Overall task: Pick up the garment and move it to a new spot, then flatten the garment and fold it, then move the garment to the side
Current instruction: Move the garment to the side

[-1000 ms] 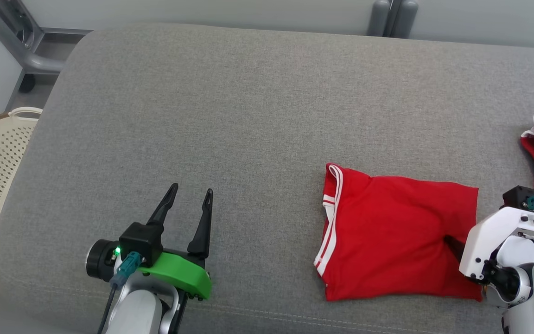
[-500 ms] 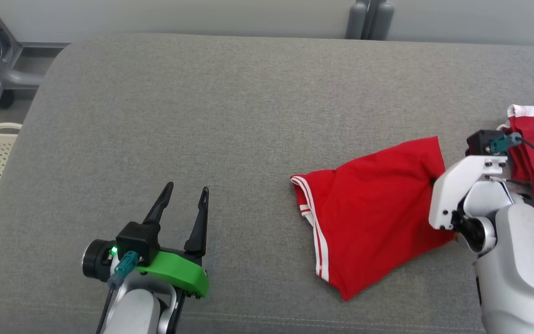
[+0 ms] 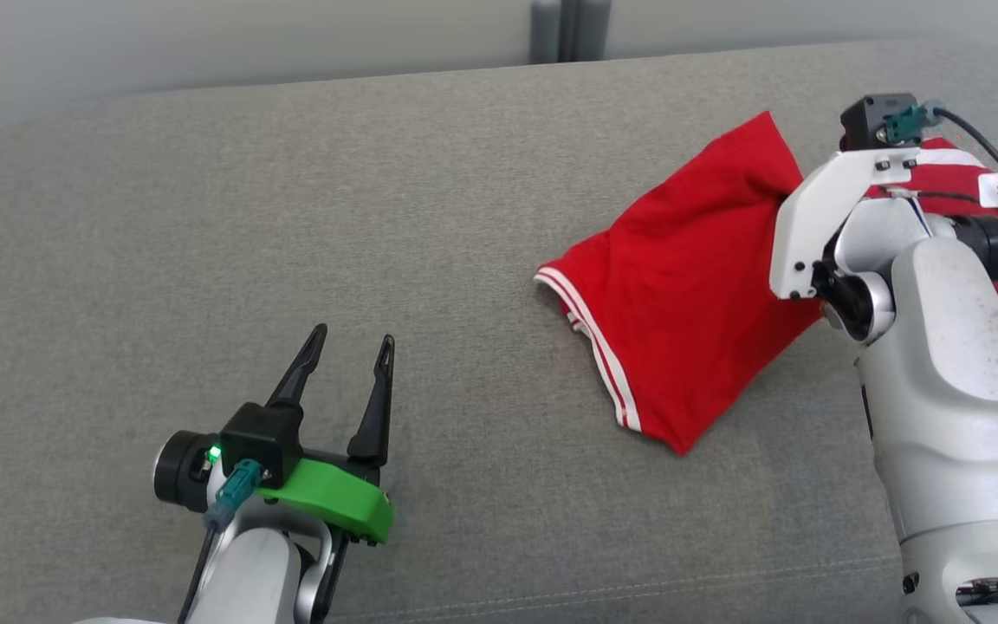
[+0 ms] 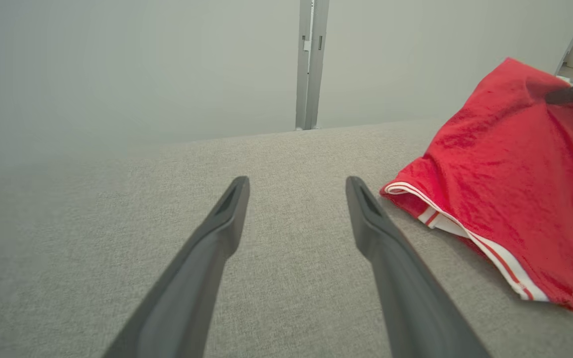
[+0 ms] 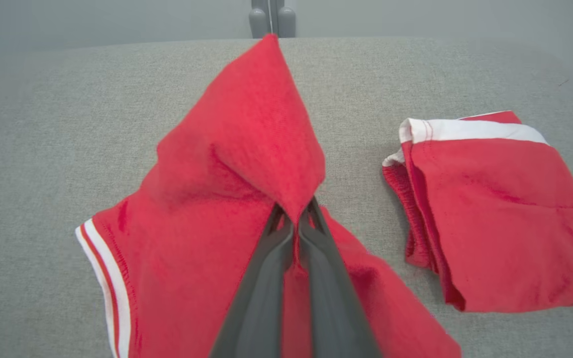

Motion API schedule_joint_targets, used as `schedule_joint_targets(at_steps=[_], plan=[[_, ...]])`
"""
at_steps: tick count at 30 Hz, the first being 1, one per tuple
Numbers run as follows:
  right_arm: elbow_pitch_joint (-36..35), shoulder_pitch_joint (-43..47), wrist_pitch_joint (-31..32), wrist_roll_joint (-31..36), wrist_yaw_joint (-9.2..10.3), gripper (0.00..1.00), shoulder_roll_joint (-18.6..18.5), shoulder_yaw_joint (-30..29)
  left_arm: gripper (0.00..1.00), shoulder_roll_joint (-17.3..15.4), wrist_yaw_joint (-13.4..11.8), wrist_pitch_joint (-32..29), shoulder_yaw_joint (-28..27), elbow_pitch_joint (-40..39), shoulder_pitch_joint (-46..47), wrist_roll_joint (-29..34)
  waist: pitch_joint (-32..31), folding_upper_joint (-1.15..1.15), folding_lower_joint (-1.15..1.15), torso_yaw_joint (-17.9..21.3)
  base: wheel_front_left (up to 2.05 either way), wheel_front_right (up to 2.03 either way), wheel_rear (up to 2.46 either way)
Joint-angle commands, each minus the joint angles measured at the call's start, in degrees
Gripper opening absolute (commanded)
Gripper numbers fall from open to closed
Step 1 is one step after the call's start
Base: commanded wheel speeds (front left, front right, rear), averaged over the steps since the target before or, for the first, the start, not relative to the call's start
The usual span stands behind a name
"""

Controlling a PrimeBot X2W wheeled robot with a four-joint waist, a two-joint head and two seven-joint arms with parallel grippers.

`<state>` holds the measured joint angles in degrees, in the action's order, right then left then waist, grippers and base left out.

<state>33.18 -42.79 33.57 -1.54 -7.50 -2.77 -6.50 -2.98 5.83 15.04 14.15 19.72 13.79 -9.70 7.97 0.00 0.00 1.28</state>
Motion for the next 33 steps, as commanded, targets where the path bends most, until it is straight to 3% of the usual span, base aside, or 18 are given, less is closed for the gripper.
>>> schedule_joint_targets(at_steps=[1, 15, 23, 33], plan=[[0.7, -1.2, -0.7, 0.9, 0.02, 0.0, -0.3, -0.2, 1.0, -0.3, -0.1, 0.1, -0.3, -0.3, 1.2, 0.4, 0.8, 0.0, 0.0, 2.8, 0.0, 0.0, 0.0], [6.8, -7.7, -8.1, 5.4, 0.02, 0.0, -2.0, -6.2, 1.0, -0.6, 0.6, 0.1, 0.9, -0.3, 2.5, 1.5, 2.9, 0.0, 0.0, 7.9, 0.0, 0.0, 0.0], [10.0, -13.1, -11.6, 8.3, 0.03, 0.0, -2.7, -12.5, 1.0, -1.4, 0.9, 0.1, 2.2, 0.0, 3.8, 1.7, 5.4, 0.0, 0.0, 6.8, 0.0, 0.0, 0.0], [11.4, -16.1, -12.0, 12.9, 0.03, 0.0, -7.4, -19.7, 1.0, -2.3, 1.1, 0.1, 3.1, -0.3, 5.0, 1.9, 7.8, 0.0, 0.0, 4.1, 0.0, 0.0, 0.0]])
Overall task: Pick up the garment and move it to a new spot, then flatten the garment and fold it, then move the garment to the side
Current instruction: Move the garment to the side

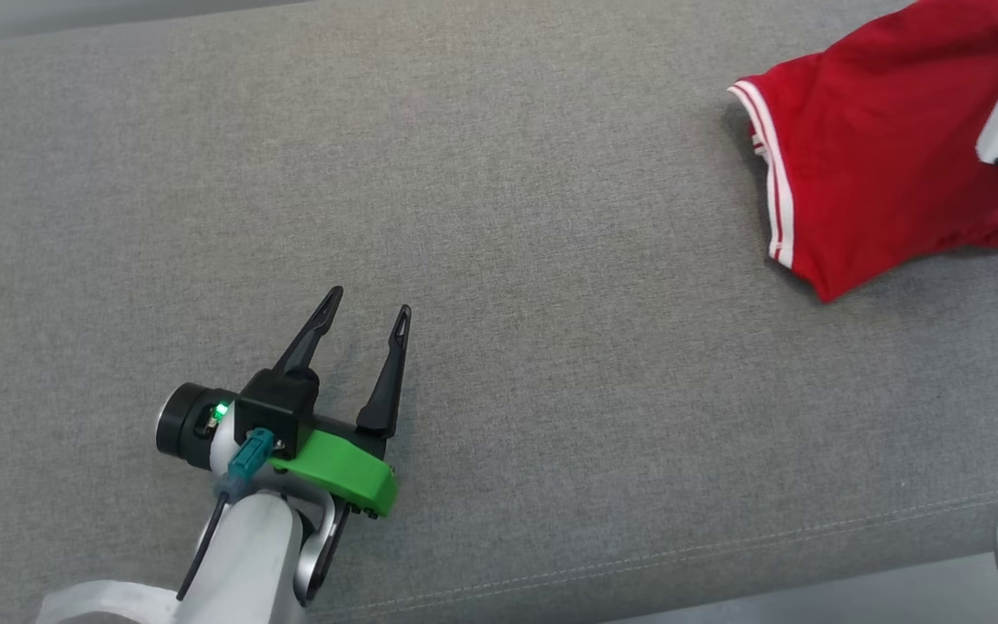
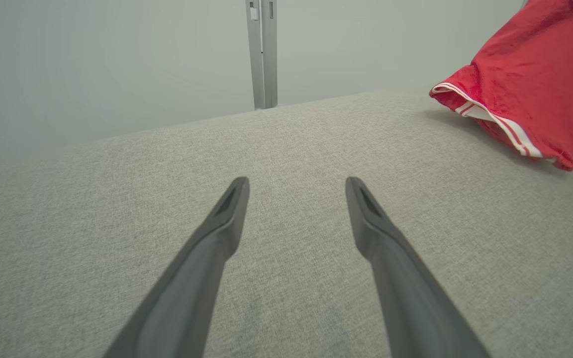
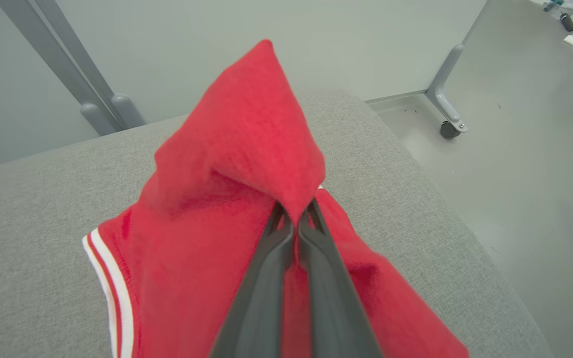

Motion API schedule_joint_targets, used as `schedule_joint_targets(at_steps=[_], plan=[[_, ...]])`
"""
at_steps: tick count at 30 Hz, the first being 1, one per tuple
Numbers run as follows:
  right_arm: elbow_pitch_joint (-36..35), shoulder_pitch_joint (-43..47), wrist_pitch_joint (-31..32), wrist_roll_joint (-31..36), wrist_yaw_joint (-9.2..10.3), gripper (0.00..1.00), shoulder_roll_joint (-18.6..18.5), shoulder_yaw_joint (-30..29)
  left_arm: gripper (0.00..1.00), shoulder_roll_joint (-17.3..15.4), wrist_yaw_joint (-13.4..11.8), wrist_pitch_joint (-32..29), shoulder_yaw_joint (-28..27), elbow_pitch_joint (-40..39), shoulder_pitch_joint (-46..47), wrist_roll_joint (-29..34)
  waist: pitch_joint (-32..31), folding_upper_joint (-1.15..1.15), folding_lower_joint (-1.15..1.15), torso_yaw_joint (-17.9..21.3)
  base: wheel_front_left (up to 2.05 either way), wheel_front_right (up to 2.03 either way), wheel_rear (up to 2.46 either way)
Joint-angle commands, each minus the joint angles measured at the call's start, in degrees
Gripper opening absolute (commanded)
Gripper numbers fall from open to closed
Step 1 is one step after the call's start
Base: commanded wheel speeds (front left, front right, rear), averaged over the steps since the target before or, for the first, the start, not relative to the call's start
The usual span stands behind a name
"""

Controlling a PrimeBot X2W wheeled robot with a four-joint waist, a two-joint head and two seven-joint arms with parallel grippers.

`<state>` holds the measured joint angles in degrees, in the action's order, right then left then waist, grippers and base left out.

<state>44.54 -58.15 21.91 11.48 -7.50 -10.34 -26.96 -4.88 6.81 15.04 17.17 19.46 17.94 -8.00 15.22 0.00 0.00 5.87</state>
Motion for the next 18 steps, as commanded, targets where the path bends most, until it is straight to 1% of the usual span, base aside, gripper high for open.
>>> schedule_joint_targets(at_steps=[1, 3, 4, 5, 9, 13, 17, 18], plan=[[0.1, -0.6, -0.3, 0.4, 0.03, 0.0, -0.6, -0.2, 1.0, -0.5, 0.1, 0.1, 0.1, -0.1, 0.9, 0.2, 0.8, 0.0, 0.0, -0.8, 0.0, 0.0, 0.0], [0.0, 0.2, -0.3, 2.0, 0.03, 0.0, -1.7, -2.3, 1.0, -0.8, 0.1, 0.1, 0.3, -0.2, 1.2, 0.3, 1.4, 0.0, 0.0, -1.3, 0.0, 0.0, 0.0], [0.2, 0.9, -0.6, 3.0, 0.03, 0.0, -2.7, -4.8, 1.0, -1.1, 0.2, 0.1, 0.6, -0.4, 1.6, 0.4, 2.0, 0.0, 0.0, -1.8, 0.0, 0.0, 0.0], [0.5, 1.2, -0.9, 3.6, 0.03, 0.0, -3.2, -6.2, 1.0, -1.1, 0.2, 0.1, 0.7, -0.4, 1.7, 0.4, 2.3, 0.0, 0.0, -2.1, 0.0, 0.0, 0.0], [0.8, 1.6, -3.3, 6.4, 0.03, 0.0, -3.0, -10.1, 1.0, -1.4, 0.2, 0.1, 1.6, -1.0, 2.3, 0.4, 3.9, 0.0, 0.0, -3.5, 0.0, 0.0, 0.0], [2.2, 0.5, -6.2, 9.6, 0.03, 0.0, -4.0, -13.0, 1.0, -1.6, 0.3, 0.0, 2.4, -1.4, 3.2, 0.6, 5.4, 0.0, 0.0, -5.2, 0.0, 0.0, 0.0], [0.8, 0.1, -10.5, 13.8, 0.03, 0.0, -4.5, -15.9, 1.0, -1.5, -0.2, 0.0, 2.5, -2.1, 3.9, 0.3, 6.4, 0.0, 0.0, -7.2, 0.0, 0.0, 0.0], [1.0, 0.3, -11.2, 14.8, 0.03, 0.33, -4.8, -16.5, 1.0, -1.4, -0.2, 0.1, 2.4, -2.4, 4.3, 0.2, 6.7, 0.0, 0.0, -7.7, 0.0, 0.0, 0.0]])
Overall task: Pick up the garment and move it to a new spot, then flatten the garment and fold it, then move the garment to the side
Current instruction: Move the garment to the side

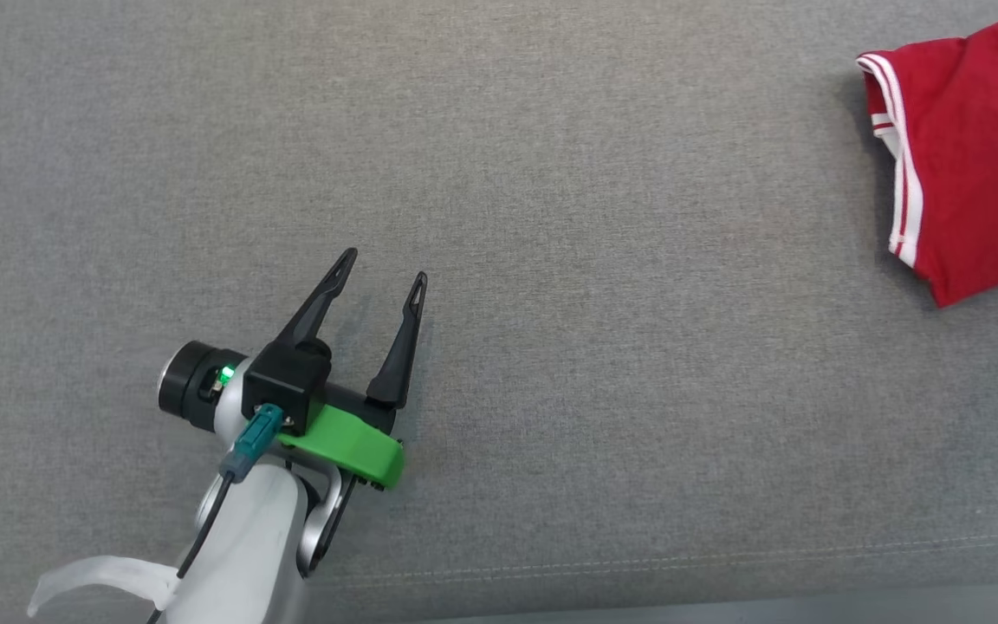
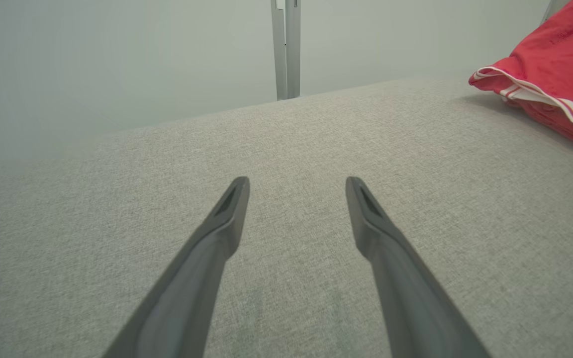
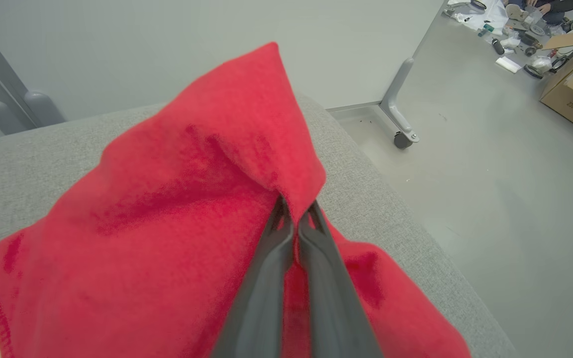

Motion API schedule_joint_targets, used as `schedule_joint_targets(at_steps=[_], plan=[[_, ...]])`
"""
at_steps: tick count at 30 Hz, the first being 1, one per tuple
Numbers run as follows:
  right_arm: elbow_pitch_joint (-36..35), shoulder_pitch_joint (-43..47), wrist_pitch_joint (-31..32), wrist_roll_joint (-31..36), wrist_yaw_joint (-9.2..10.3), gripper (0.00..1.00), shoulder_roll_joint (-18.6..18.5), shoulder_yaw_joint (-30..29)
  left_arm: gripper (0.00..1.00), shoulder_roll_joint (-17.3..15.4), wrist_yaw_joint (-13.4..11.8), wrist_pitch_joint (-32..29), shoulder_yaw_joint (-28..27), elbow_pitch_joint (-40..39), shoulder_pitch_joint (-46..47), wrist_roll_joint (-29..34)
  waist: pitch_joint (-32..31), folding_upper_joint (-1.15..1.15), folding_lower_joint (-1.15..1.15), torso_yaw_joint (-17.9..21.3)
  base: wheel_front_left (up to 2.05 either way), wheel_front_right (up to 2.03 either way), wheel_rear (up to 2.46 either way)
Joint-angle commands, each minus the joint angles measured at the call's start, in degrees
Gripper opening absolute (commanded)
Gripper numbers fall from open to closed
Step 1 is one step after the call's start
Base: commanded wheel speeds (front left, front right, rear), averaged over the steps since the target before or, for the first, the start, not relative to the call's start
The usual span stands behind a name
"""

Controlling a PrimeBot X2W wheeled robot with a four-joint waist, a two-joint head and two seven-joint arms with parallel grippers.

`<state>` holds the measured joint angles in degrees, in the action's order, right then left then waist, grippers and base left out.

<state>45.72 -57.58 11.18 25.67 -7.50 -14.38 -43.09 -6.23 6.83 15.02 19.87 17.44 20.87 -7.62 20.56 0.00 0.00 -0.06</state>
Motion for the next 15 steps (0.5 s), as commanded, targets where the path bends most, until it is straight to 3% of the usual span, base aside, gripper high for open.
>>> schedule_joint_targets(at_steps=[1, 7, 15], plan=[[0.5, 0.1, -0.5, 1.9, 0.03, 1.0, -0.8, -1.0, 1.0, 0.0, -0.3, 0.1, -0.3, -0.7, 1.5, -0.2, 1.6, 0.0, 0.0, -2.2, 0.0, 0.0, 0.0], [1.8, 1.0, -5.2, 6.8, 0.04, 1.0, -1.9, -3.2, 1.0, 0.4, -1.0, 0.1, -0.2, -2.1, 1.6, -0.3, 1.4, 0.0, 0.0, -3.8, 0.0, 0.0, 0.0], [5.6, 2.9, -17.6, 4.3, 0.04, 1.0, 0.9, -0.6, 1.0, 0.8, -2.4, 0.1, -2.7, -3.0, -0.7, -1.9, -3.4, 0.0, 0.0, -3.4, 0.0, 0.0, 0.0]])
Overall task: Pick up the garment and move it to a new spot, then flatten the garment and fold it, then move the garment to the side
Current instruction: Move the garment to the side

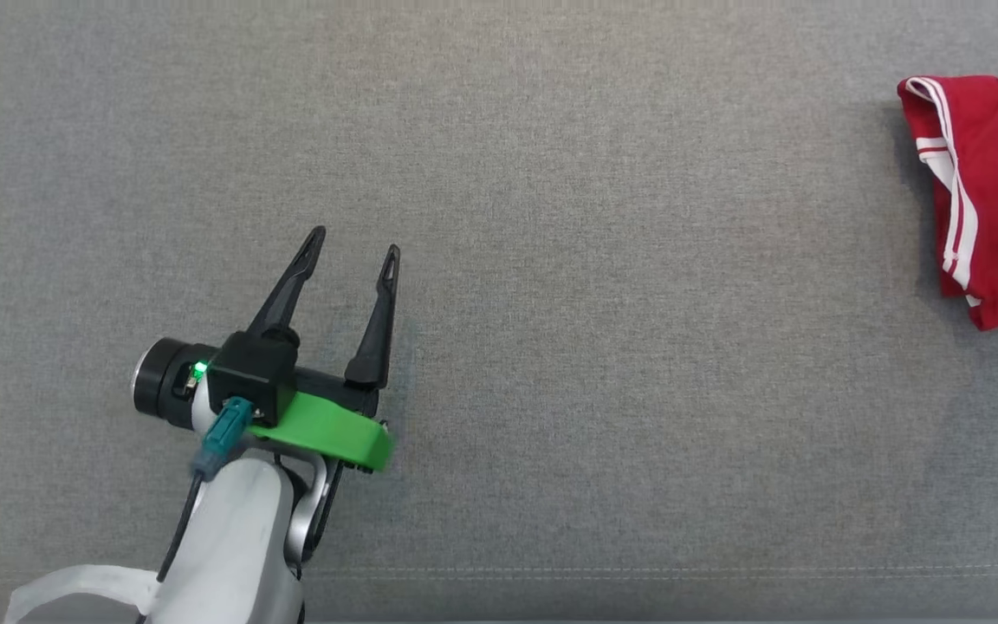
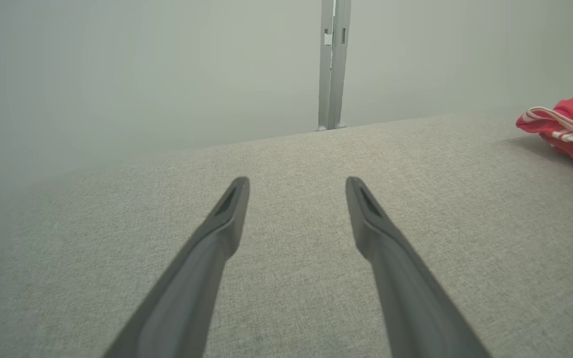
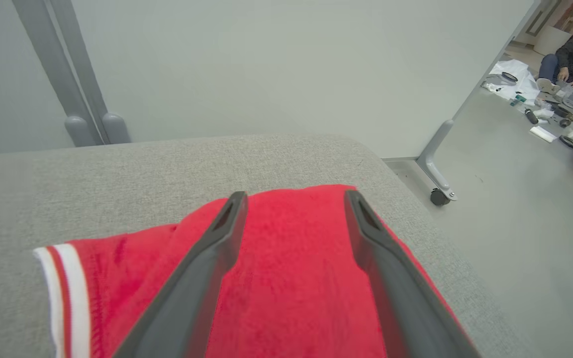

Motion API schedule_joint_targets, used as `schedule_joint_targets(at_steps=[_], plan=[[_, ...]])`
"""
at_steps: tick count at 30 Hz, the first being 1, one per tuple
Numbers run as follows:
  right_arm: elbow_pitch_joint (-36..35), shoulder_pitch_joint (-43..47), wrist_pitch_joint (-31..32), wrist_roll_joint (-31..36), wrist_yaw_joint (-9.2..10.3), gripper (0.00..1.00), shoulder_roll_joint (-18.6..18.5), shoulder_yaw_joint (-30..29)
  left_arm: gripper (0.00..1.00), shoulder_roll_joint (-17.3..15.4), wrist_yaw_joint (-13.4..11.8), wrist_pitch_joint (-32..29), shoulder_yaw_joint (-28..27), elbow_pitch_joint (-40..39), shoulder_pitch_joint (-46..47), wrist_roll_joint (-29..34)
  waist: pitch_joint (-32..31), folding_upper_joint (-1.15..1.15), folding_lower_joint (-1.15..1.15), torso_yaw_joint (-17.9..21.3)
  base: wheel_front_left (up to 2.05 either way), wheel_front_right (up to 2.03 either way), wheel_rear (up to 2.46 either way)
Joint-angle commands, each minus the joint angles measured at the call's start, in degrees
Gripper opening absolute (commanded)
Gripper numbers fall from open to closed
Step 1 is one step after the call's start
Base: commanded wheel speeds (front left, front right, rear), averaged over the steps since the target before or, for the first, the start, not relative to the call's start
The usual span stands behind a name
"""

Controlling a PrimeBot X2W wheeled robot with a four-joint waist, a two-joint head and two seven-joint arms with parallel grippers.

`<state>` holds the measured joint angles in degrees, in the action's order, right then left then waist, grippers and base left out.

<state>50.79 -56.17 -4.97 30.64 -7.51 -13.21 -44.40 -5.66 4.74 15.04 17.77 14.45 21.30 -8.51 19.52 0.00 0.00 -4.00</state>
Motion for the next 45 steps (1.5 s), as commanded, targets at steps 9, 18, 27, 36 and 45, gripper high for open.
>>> schedule_joint_targets(at_steps=[9, 18, 27, 36, 45], plan=[[2.9, 8.3, -10.1, -12.4, 0.06, 1.0, 3.2, 10.7, 1.0, 1.6, -2.5, 0.1, -5.9, 1.6, -3.9, -7.6, -9.3, 0.0, 0.0, 0.2, 0.0, 0.0, 0.0], [-7.7, 20.0, -10.2, -21.9, 0.07, 1.0, 7.8, 23.7, 1.0, 1.4, -2.0, -0.5, -7.1, 3.5, -7.3, -11.0, -14.7, 0.0, 0.0, -0.8, 0.0, 0.0, 0.0], [-21.0, 33.7, -5.1, -25.8, 0.07, 1.0, 9.7, 31.7, 1.0, -0.3, -3.7, -1.4, -7.7, 5.7, -10.7, -10.9, -20.0, 0.0, 0.0, -2.4, 0.0, 0.0, 0.0], [-33.1, 44.9, 1.0, -32.5, 0.07, 1.0, 10.2, 33.0, 1.0, -1.8, -3.6, -2.3, -6.7, 6.8, -12.9, -10.3, -22.5, 0.0, 0.0, -3.2, 0.0, 0.0, 0.0], [-36.0, 50.3, 3.3, -35.7, 0.06, 1.0, 10.2, 32.7, 1.0, -1.8, -3.2, -1.6, -5.5, 7.1, -15.0, -10.6, -24.1, 0.0, 0.0, -3.5, 0.0, 0.0, 0.0]])
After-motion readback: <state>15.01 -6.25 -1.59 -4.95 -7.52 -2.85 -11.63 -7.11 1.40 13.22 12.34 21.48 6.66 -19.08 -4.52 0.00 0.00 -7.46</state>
